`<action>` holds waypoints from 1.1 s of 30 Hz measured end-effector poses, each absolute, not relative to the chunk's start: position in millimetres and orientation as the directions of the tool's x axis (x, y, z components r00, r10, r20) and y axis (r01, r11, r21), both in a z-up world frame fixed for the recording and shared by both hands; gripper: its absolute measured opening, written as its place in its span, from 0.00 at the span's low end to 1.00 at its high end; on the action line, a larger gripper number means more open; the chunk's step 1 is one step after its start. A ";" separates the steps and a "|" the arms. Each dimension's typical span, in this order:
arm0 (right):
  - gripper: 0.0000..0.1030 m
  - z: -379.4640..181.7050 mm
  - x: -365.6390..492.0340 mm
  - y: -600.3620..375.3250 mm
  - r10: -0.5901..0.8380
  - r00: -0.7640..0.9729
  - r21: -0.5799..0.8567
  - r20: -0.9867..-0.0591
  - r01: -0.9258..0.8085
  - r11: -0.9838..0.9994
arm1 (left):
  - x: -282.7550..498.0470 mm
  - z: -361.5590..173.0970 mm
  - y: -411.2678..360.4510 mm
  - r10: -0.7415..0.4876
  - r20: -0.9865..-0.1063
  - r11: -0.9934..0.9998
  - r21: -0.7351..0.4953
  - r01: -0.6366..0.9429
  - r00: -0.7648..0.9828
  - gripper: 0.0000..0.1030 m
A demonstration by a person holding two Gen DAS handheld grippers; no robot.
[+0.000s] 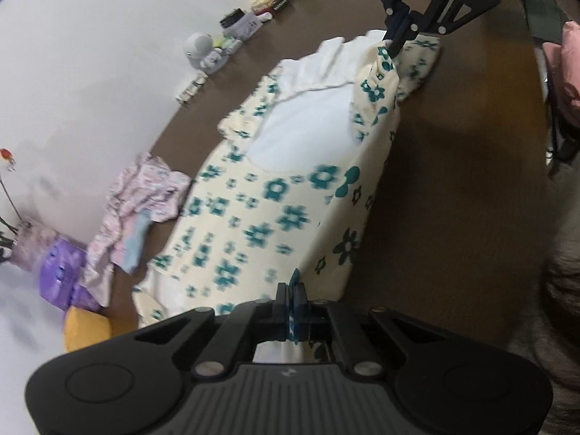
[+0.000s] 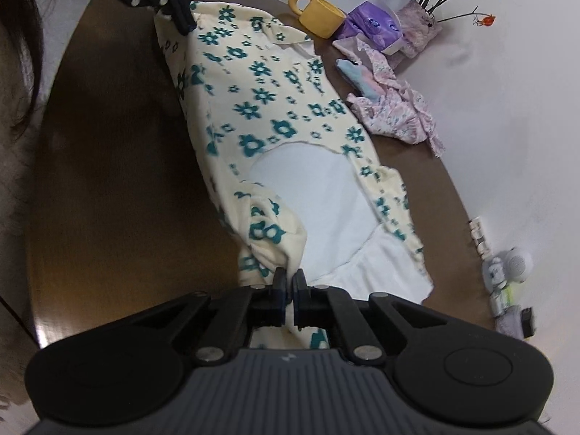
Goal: Fold clothes
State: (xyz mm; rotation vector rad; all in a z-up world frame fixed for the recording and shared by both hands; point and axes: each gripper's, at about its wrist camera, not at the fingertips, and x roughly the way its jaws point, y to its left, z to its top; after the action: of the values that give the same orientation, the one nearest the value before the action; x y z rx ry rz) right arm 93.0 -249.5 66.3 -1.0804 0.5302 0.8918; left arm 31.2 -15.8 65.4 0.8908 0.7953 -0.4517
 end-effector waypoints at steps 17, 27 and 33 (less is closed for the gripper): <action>0.03 47.2 180.9 -233.3 0.310 0.496 -0.448 -0.811 -0.868 0.215 | 115.4 48.0 0.0 -0.007 -0.791 0.562 0.502 0.657 0.612 0.02; 0.06 41.4 204.0 -236.8 0.329 0.469 -0.399 -0.820 -0.879 0.261 | 125.6 35.8 2.7 -0.010 -0.813 0.584 0.468 0.663 0.583 0.05; 0.12 80.5 210.4 -275.1 0.430 0.484 -0.274 -0.762 -0.843 0.463 | 128.8 32.3 3.4 -0.019 -0.817 0.596 0.454 0.663 0.576 0.06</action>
State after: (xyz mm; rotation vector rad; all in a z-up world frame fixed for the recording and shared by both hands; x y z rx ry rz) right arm 210.4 -275.1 80.5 -0.7077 0.6727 0.8593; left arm 128.8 3.4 32.3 0.8491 0.8749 -0.4610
